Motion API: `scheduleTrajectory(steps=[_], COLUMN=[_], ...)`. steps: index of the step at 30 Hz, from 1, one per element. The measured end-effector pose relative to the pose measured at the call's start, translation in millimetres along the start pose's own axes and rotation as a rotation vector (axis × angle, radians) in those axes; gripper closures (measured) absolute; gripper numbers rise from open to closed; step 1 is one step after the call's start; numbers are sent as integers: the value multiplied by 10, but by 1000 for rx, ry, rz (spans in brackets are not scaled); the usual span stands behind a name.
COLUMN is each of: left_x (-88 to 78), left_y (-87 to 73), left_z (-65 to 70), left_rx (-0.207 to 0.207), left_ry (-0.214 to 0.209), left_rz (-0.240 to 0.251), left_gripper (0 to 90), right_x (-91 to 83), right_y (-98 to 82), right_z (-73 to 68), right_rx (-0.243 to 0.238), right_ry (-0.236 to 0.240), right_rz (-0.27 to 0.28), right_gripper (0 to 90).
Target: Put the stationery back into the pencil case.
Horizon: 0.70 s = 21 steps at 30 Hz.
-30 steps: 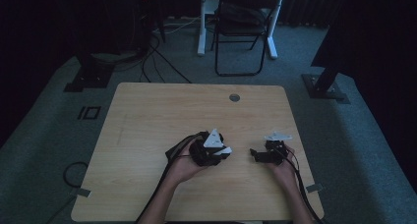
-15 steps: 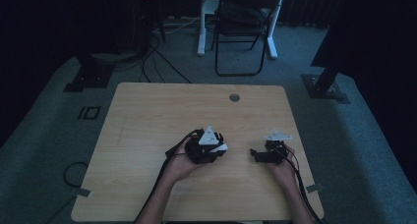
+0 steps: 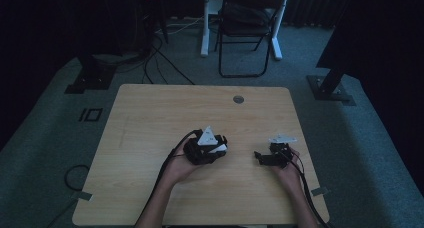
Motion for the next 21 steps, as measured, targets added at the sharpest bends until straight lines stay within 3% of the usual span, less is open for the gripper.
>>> scheduleTrajectory(steps=[21], left_x=[-53], left_y=[-100], left_z=[-164], left_rx=[-25], left_ry=[38], left_rz=[-12], left_gripper=[712], right_x=[0], right_y=[0], right_z=[0], right_rx=[1], right_ry=[0], right_rz=[0], right_gripper=[141])
Point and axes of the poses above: each handheld gripper's, and its own axes: x roughly forward along the jaws, y roughly out of its top, z roughly to its right, the point moved 3 cm from there along x, roughly forward along the jaws, and after that the axes turned 1 degree about y, right-handed, at the moved point
